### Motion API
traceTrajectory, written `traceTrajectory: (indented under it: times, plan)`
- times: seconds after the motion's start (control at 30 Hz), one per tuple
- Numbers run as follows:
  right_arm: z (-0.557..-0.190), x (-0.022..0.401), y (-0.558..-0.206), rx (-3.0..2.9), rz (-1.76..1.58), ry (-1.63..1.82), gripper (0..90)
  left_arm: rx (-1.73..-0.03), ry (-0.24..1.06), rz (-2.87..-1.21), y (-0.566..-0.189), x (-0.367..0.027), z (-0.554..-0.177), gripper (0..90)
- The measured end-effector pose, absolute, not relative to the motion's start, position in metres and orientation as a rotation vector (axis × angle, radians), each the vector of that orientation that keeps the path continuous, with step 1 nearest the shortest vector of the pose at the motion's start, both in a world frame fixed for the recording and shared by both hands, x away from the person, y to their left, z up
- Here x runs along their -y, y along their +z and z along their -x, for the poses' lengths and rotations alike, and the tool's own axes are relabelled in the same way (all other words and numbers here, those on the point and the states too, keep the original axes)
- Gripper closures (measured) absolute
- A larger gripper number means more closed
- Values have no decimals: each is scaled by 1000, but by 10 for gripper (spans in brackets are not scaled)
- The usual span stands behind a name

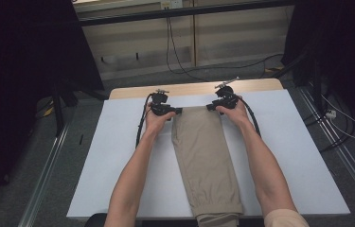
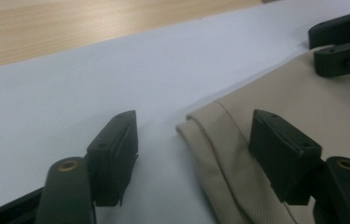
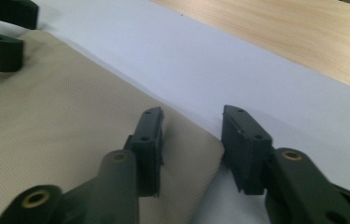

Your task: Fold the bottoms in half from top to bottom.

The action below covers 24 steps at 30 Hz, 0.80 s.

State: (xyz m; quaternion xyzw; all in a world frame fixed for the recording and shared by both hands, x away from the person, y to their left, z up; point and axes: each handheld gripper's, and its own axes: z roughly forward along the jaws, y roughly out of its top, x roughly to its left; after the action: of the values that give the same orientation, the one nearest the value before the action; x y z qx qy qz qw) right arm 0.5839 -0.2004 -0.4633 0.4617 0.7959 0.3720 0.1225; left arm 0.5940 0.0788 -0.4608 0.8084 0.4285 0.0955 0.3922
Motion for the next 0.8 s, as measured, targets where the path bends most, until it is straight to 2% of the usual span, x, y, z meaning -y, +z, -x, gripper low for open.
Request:
traceTrajectory:
  times: [0.07,0.1,0.13,0.17,0.2,0.3,0.4,0.8]
  plan:
    - [-584,201,-463,-2340,-1346,1106,725,-1066,252,-2051,-462,-74,-595,348]
    - [-583,201,-463,-2352,-1354,1130,812,-1055,264,-2067,-462,-71,-594,383]
    - [-583,200,-464,-2356,-1363,1154,836,-1011,260,-2093,-461,-68,-593,486]
    - [-581,199,-464,-2355,-1363,1146,846,-966,151,-2101,-461,-68,-593,739]
    - [-581,197,-463,-2352,-1363,1140,851,-976,136,-2093,-460,-65,-591,817]
    - [-580,198,-460,-2341,-1396,1143,864,-960,135,-2117,-455,-64,-587,837]
    - [-578,201,-453,-2304,-1408,1185,867,-1007,151,-2020,-447,-74,-586,844]
    - [-573,223,-391,-2101,-1373,1389,870,-918,261,-1889,-380,-76,-596,849]
